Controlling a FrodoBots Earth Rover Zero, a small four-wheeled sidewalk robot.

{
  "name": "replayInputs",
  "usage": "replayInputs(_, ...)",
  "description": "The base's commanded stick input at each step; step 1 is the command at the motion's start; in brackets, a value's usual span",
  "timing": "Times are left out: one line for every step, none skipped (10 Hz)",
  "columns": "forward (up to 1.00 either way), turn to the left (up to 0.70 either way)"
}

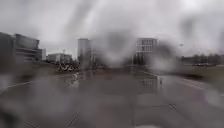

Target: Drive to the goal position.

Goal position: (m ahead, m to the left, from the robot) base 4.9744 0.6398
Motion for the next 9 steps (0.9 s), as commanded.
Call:
replayInputs(0.07, 0.00)
replayInputs(0.07, 0.00)
replayInputs(0.07, 0.00)
replayInputs(0.07, 0.00)
replayInputs(0.07, 0.00)
replayInputs(0.07, 0.00)
replayInputs(0.07, 0.00)
replayInputs(0.07, 0.00)
replayInputs(0.07, 0.00)
